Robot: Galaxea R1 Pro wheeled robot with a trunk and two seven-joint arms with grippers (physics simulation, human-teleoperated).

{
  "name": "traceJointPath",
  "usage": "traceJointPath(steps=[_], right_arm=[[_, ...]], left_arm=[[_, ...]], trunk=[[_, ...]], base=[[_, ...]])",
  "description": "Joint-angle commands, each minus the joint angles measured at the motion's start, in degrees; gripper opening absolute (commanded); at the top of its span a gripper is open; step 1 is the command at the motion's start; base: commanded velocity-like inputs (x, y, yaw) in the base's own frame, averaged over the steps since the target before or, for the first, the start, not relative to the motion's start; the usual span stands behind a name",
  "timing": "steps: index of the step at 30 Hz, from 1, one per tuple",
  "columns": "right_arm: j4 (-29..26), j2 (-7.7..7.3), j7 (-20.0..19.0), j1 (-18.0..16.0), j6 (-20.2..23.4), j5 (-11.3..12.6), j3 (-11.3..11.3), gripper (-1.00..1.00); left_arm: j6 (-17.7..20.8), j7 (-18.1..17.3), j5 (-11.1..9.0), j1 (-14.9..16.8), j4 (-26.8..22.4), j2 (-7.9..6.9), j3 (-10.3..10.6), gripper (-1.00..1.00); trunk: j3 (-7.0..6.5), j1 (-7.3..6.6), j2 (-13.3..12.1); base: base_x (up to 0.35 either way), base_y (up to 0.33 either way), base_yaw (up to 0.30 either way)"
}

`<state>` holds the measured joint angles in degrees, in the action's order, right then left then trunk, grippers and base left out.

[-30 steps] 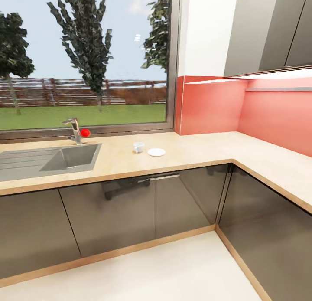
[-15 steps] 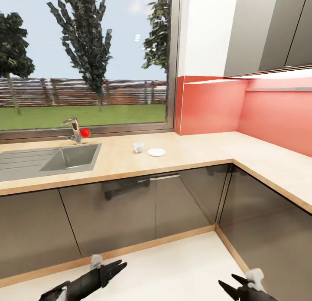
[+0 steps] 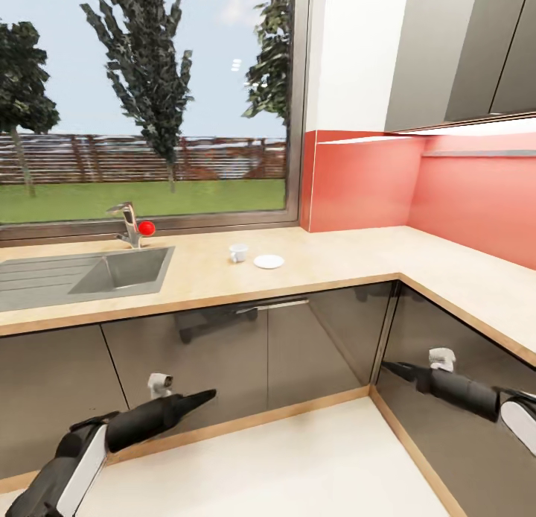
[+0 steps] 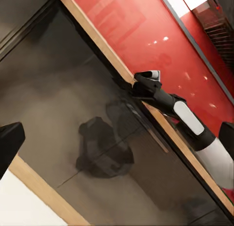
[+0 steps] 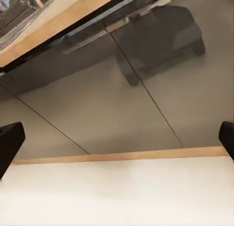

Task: Set up a coffee station on the kitchen countertop: keep the coffee maker on the countertop, move the bottle of coffee from the kitchen shelf to the counter next to the coffee maker, place a paper coffee filter on top of the coffee maker, put the saucer next to the coffee maker with the coffee cup on the saucer, and place the electric kettle next to the coffee maker.

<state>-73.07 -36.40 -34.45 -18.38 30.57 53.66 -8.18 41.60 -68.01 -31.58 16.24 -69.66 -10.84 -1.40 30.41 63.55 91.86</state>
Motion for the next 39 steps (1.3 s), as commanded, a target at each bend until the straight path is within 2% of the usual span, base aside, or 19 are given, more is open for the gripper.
traceJointPath(steps=[1,4,5,7,9,10,12,14,17,18,19,20,22,24,26,28,30,34,39], right_arm=[[-0.4,-0.02,0.1,-2.4,2.8,0.3,0.7,1.0],[-0.8,0.01,0.1,-5.7,5.9,0.2,1.3,1.0],[-0.9,0.06,0.1,-8.1,7.6,0.1,1.5,1.0],[-1.0,0.12,0.2,-10.5,9.3,0.1,1.6,1.0],[-1.1,0.3,0.2,-15.2,12.8,0.1,1.8,1.0],[-1.0,0.61,0.3,-19.7,16.8,0.1,1.8,1.0],[-0.8,0.97,0.6,-22.0,18.6,0.1,1.8,1.0],[-0.3,2.12,2.7,-25.4,21.0,0.1,1.8,1.0],[1.7,7.15,10.5,-31.8,23.7,0.1,1.8,1.0],[2.2,7.97,11.9,-32.9,23.9,0.1,1.8,1.0],[4.2,9.29,14.3,-35.5,24.6,0.2,1.8,1.0],[5.3,9.95,15.3,-36.8,24.9,0.3,1.8,1.0],[8.6,12.27,17.5,-40.9,25.6,0.5,1.8,1.0],[10.6,13.65,18.2,-42.4,25.8,0.7,1.8,1.0],[13.4,14.93,18.9,-43.7,26.0,1.1,1.9,1.0],[15.1,15.04,19.0,-43.8,26.0,1.1,1.9,1.0],[18.5,15.1,19.1,-43.9,26.0,1.1,1.9,1.0],[20.6,15.2,19.1,-44.0,25.9,1.2,2.0,1.0],[21.7,15.48,19.0,-43.9,25.9,1.3,1.9,1.0]], left_arm=[[3.2,0.0,-0.2,0.0,-2.9,0.05,-1.7,1.0],[7.1,0.0,-0.2,0.0,-6.6,0.14,-4.8,1.0],[9.6,0.1,-0.2,0.0,-8.7,0.2,-6.8,1.0],[11.6,0.1,-0.2,0.1,-10.3,0.35,-8.5,1.0],[13.8,0.1,-0.4,0.4,-11.9,0.75,-10.3,1.0],[14.7,0.2,-0.5,2.9,-12.5,0.95,-11.1,1.0],[15.0,0.2,-0.6,5.0,-12.4,0.99,-11.3,1.0],[15.3,0.2,-0.9,8.2,-11.2,1.04,-11.5,1.0],[15.4,0.3,-1.5,15.8,-3.9,1.8,-11.6,1.0],[15.4,0.3,-1.6,17.3,-1.9,2.08,-11.7,1.0],[15.4,0.9,-1.6,20.9,3.2,2.84,-11.7,1.0],[15.4,1.7,-1.6,22.7,6.0,3.38,-11.7,1.0],[15.3,6.2,-1.8,27.6,13.9,4.96,-11.8,1.0],[15.3,8.4,-1.8,29.3,17.0,5.53,-12.6,1.0],[15.1,11.8,-1.8,30.8,19.5,7.32,-14.8,1.0],[15.1,12.0,-1.8,31.0,19.5,7.51,-15.7,1.0],[15.0,12.3,-1.8,31.1,19.4,7.73,-17.6,1.0],[15.0,12.4,-1.8,31.1,19.5,7.88,-18.8,1.0],[15.1,12.4,-1.8,31.1,19.6,8.31,-19.1,1.0]], trunk=[[0.07,0.0,0.0],[0.07,0.0,0.0],[0.07,0.0,0.0],[0.07,0.0,0.0],[0.07,0.0,0.0],[0.07,0.0,0.0],[0.07,0.0,0.0],[0.07,0.0,0.0],[0.07,0.0,0.0],[0.07,0.0,0.0],[0.07,0.0,0.0],[0.07,0.0,0.0],[0.07,0.0,0.0],[0.07,0.0,0.0],[0.07,0.0,0.0],[0.07,0.0,0.0],[0.07,0.0,0.0],[0.07,0.0,0.0],[0.07,0.0,0.0]], base=[[0.0,0.0,0.0],[0.0,0.0,0.0],[0.0,0.0,0.0],[0.0,0.0,0.0],[0.0,0.0,0.0],[0.0,0.0,0.0],[0.0,0.0,0.0],[0.0,0.0,0.0],[0.0,0.0,0.0],[0.0,0.0,0.0],[0.0,0.0,0.0],[0.0,0.0,0.0],[0.0,0.0,0.0],[0.0,0.0,0.0],[0.0,0.0,0.0],[0.0,0.0,0.0],[0.053,-0.041,0.0],[0.166,-0.144,0.0],[0.201,-0.202,0.062]])
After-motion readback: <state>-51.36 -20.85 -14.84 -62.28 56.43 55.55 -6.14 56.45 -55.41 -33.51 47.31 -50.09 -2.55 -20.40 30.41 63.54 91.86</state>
